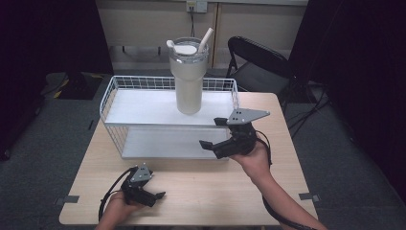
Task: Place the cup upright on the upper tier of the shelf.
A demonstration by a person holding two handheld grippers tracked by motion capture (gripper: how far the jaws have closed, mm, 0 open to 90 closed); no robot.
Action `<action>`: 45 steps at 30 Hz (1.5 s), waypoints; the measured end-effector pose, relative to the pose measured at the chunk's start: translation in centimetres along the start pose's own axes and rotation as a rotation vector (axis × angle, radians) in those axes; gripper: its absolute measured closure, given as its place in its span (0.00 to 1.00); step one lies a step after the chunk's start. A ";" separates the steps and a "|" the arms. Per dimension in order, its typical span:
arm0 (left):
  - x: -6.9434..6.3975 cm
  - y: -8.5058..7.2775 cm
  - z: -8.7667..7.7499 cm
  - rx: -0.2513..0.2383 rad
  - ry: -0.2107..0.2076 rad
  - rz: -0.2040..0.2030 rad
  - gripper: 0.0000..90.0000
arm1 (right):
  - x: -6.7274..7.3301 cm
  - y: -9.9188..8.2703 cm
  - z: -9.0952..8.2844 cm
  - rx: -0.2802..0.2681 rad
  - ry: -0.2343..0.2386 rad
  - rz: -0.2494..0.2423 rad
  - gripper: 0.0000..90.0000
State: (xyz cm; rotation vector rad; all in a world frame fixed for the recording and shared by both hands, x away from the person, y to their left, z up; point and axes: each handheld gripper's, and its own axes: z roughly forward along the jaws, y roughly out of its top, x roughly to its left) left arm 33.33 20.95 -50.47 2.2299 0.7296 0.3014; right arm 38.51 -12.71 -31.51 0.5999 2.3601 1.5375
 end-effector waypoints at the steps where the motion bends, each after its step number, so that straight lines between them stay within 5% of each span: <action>1: 0.0 0.0 0.0 -0.001 0.000 0.000 0.07 | 0.0 -0.2 -0.1 0.003 0.003 0.001 0.10; 12: 0.0 0.0 0.0 0.007 -0.003 0.002 0.07 | 0.7 -2.6 -0.6 0.026 0.010 -0.003 0.11; 45: 0.0 0.0 0.0 0.007 -0.002 0.002 0.07 | -0.7 -9.2 -3.4 0.068 0.009 0.020 0.11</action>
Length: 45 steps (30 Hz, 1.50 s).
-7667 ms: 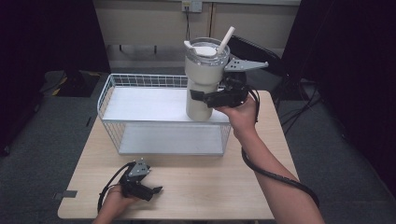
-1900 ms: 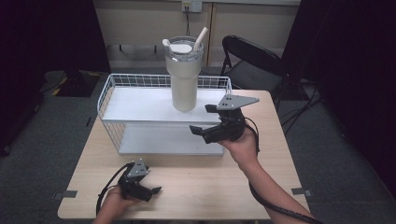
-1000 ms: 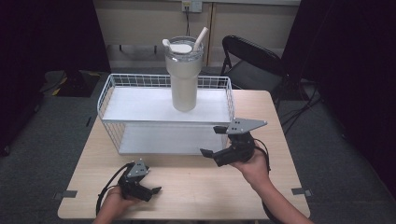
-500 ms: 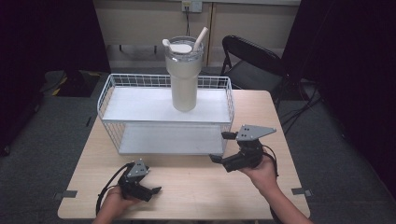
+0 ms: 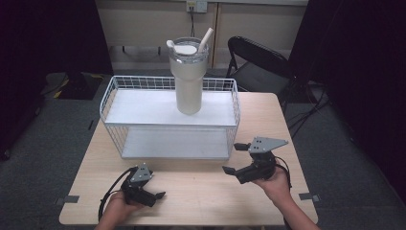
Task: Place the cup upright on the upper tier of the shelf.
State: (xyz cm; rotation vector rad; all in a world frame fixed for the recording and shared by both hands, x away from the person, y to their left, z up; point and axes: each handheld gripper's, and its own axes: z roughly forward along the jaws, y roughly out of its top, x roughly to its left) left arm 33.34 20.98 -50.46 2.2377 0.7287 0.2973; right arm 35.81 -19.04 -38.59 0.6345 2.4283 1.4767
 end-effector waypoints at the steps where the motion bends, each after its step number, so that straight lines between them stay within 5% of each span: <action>1: 0.0 0.0 0.0 0.000 -0.001 0.000 0.07 | -0.1 -0.3 0.0 0.002 -0.001 0.002 0.11; 14: 0.0 0.0 0.0 0.000 -0.001 0.000 0.07 | -1.1 -4.3 -0.5 0.036 -0.018 0.041 0.11; 26: 0.0 0.0 0.0 -0.001 0.000 0.000 0.07 | -2.6 -8.1 -1.3 0.111 -0.082 0.050 0.11; 34: 0.0 0.0 0.0 -0.001 0.000 0.000 0.07 | -3.3 -10.6 -1.5 0.196 -0.126 0.018 0.11; 45: 0.0 0.0 0.0 -0.001 -0.001 0.000 0.07 | -3.5 -12.4 -1.1 0.237 -0.181 0.006 0.11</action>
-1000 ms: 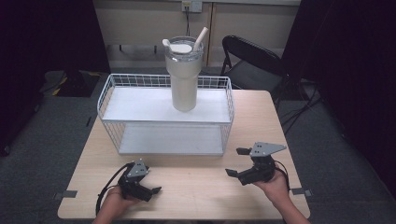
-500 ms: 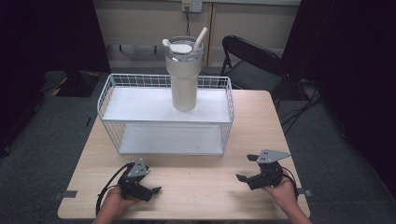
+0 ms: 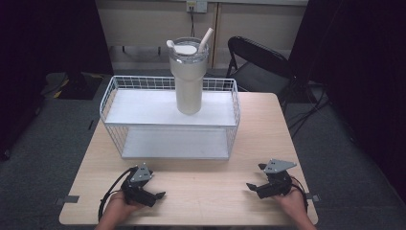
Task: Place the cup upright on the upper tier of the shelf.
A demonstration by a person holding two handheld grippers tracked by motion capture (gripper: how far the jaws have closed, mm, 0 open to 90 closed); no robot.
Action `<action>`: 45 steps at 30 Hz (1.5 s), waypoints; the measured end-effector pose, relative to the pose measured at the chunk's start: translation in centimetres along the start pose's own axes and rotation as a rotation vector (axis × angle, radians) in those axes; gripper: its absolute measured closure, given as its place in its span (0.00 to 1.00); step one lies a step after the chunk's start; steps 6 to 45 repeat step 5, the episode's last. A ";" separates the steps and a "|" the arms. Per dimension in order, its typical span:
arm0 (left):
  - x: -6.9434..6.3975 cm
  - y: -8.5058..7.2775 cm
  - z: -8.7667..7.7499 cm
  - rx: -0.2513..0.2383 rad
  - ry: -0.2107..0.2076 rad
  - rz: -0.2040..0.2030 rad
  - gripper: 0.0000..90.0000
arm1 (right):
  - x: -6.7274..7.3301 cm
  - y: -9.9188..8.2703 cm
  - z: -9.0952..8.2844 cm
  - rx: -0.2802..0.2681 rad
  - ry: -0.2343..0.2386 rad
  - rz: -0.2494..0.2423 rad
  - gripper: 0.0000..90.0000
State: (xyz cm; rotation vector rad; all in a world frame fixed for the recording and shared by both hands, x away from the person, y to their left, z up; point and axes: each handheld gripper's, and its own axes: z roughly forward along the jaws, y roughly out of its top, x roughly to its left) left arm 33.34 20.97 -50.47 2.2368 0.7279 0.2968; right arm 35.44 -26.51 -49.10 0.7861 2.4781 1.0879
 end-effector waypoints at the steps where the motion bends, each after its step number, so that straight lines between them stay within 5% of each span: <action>1: 0.0 0.0 0.0 0.001 0.001 0.000 0.07 | 0.0 -0.1 0.1 0.010 -0.004 -0.011 0.11; 45: 0.0 -0.1 -0.1 0.005 0.011 -0.005 0.07 | 0.0 -0.6 0.6 0.039 -0.018 -0.008 0.11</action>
